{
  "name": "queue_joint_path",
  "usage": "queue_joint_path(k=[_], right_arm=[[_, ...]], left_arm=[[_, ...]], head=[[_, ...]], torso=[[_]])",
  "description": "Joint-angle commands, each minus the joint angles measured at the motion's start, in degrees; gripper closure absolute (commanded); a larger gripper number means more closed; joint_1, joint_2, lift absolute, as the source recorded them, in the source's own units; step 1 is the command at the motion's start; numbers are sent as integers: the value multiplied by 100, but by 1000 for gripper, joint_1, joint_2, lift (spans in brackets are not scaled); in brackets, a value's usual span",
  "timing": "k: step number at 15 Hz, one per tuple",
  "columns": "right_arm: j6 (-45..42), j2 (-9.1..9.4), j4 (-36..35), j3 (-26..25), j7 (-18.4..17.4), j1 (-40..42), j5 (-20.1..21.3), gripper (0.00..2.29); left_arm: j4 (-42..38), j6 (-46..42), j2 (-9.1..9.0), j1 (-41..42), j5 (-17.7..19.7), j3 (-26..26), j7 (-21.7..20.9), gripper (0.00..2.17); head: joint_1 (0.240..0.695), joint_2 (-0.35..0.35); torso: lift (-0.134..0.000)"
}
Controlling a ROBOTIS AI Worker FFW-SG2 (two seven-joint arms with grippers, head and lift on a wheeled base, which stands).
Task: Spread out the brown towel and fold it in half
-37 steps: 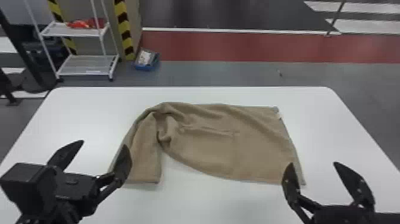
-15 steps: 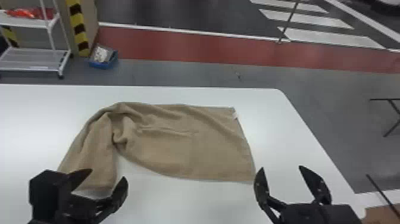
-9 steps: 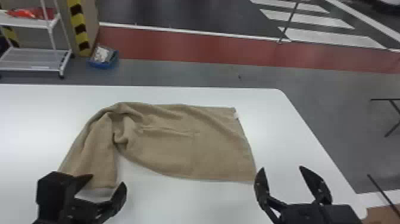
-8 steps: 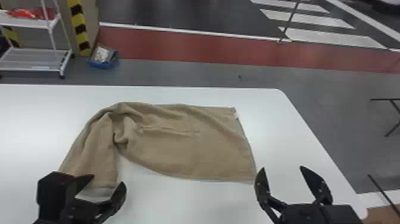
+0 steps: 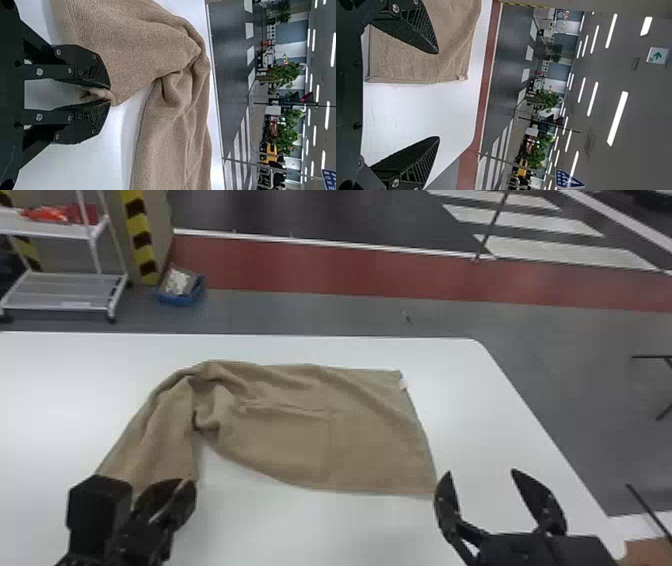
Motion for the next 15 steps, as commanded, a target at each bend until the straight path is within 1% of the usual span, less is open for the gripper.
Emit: queue_joint_path(k=[1, 2, 3, 4, 6, 8, 10, 14, 15], right_arm=[[0, 5, 17, 0, 0, -9, 0, 107], [0, 5, 17, 0, 0, -9, 0, 107], [0, 5, 26, 0, 0, -9, 0, 107], [0, 5, 35, -9, 0, -18, 0, 107], [0, 5, 52, -27, 0, -26, -9, 107], [0, 5, 61, -27, 0, -35, -9, 107], [0, 5, 61, -35, 0, -44, -9, 107], [18, 5, 87, -62, 0, -70, -26, 107], [18, 5, 96, -62, 0, -88, -26, 107]], left_arm=[[-38, -11, 9, 18, -23, 49, 36, 1639], [-117, 7, 18, 44, -23, 129, 18, 1700], [-284, 24, 26, 97, 3, 260, -26, 1700], [-504, 218, 26, 150, 39, 427, -79, 1700], [-1216, 833, 26, 308, 109, 849, -386, 1700], [-1717, 1571, 26, 334, 162, 1210, -729, 1700], [-1858, 1694, 26, 334, 258, 1500, -799, 1700], [-2253, 2257, 18, 299, 794, 2387, -861, 1700], [-2332, 2274, 35, 273, 909, 2554, -852, 1700]], head=[[695, -205], [695, -203], [695, -200], [695, -197], [695, -175], [695, -162], [695, -147], [695, -85], [695, -57]], torso=[[-128], [-128], [-128], [-128], [-128], [-128], [-128], [-128], [-128]])
